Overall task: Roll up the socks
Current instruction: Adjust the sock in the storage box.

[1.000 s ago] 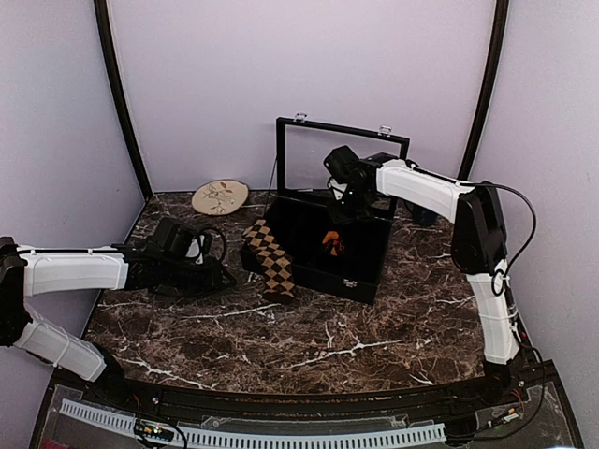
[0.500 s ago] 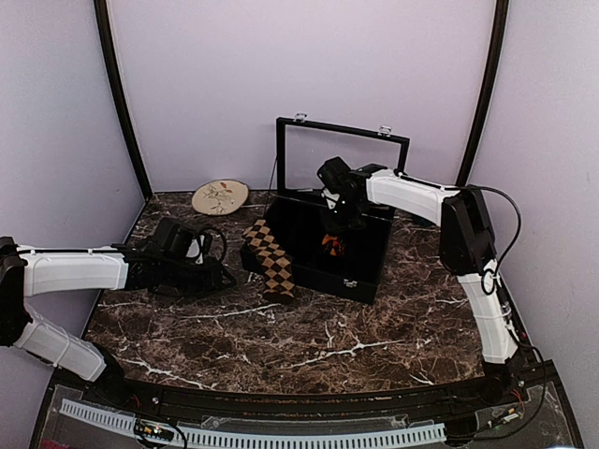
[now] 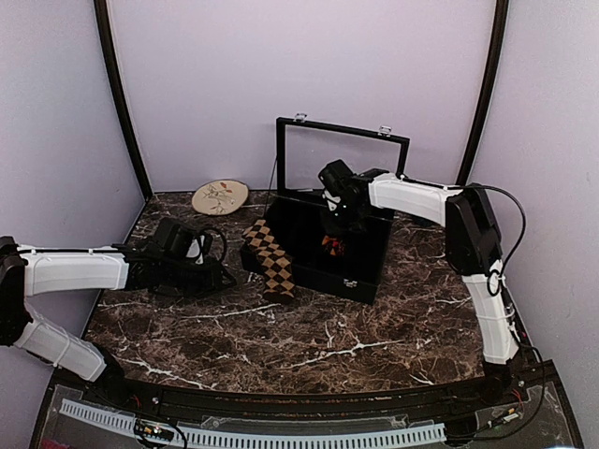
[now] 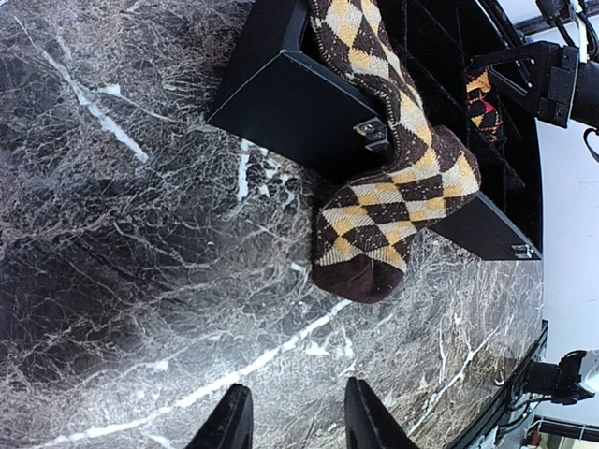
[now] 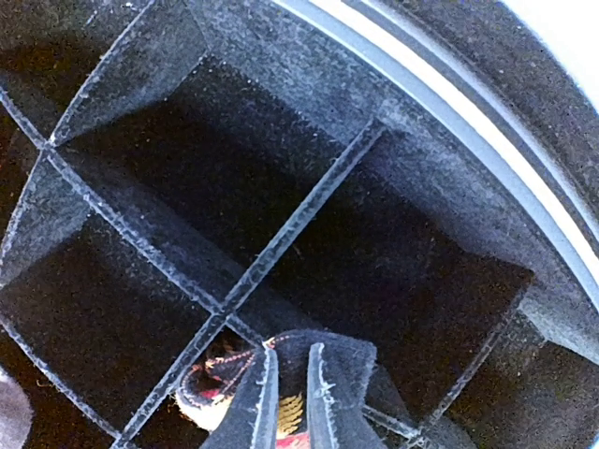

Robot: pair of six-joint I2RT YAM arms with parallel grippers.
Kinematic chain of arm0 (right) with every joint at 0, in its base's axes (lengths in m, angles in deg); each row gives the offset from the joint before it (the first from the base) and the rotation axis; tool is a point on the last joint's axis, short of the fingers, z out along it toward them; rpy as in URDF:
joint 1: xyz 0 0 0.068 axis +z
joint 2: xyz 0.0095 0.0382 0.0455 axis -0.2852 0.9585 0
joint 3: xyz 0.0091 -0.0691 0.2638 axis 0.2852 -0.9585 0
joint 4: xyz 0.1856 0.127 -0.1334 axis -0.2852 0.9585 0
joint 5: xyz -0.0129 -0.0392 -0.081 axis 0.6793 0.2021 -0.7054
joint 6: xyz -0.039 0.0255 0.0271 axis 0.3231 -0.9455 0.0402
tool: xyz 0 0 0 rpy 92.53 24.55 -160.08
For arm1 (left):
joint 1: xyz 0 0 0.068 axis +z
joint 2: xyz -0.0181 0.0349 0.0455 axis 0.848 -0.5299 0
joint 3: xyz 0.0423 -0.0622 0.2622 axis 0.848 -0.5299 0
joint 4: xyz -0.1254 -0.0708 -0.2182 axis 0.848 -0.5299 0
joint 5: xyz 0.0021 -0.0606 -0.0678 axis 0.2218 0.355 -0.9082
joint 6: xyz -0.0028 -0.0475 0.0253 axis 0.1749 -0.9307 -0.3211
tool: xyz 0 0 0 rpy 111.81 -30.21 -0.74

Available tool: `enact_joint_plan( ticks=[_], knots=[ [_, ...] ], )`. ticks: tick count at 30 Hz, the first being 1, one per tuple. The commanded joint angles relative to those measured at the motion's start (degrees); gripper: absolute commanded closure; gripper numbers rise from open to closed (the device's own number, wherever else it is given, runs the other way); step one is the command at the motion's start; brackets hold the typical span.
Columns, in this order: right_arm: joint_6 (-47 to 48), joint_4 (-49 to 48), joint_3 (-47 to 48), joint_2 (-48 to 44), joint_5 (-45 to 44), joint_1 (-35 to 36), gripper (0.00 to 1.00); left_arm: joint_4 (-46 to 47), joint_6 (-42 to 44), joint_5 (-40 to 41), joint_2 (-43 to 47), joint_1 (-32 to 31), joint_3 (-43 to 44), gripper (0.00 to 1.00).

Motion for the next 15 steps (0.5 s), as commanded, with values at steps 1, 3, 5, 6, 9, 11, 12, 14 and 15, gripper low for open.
enact_joint_plan(
  ticks=[1, 3, 5, 6, 9, 11, 12, 14, 15],
  knots=[
    [-1.1, 4.06, -4.6, -0.19, 1.93, 1.96, 0.89, -0.63, 0.62, -0.07, -0.66, 0.32, 1.02, 0.63],
    [-0.98, 4.09, -5.15, -1.04, 1.65, 2.21, 0.89, -0.58, 0.66, -0.03, -1.09, 0.36, 1.41, 0.63],
    [-0.95, 3.57, -6.0, -1.85, 1.47, 2.41, 0.89, -0.48, 0.69, -0.12, -1.38, 0.33, 1.66, 0.63],
    [-0.97, 3.53, -6.23, -2.2, 1.41, 2.49, 0.89, -0.39, 0.67, -0.12, -1.53, 0.32, 1.71, 0.63],
    [-0.84, 3.43, -6.56, -3.01, 0.82, 2.75, 0.89, -0.32, 0.66, -0.12, -1.92, 0.37, 1.87, 0.63],
    [-0.75, 3.33, -6.57, -3.68, 0.06, 2.89, 0.89, -0.14, 0.54, -0.12, -2.1, 0.33, 1.89, 0.63],
    [-0.75, 3.07, -6.69, -4.09, -0.29, 2.97, 0.89, -0.06, 0.5, -0.12, -2.19, 0.32, 1.89, 0.63],
    [-0.59, 2.41, -6.95, -4.8, -0.53, 2.98, 0.89, 0.12, 0.32, -0.18, -2.37, 0.32, 1.97, 0.63],
    [-0.57, 2.39, -6.92, -5.01, -0.76, 2.98, 0.89, 0.1, 0.25, -0.21, -2.45, 0.32, 1.93, 0.63]
  ],
)
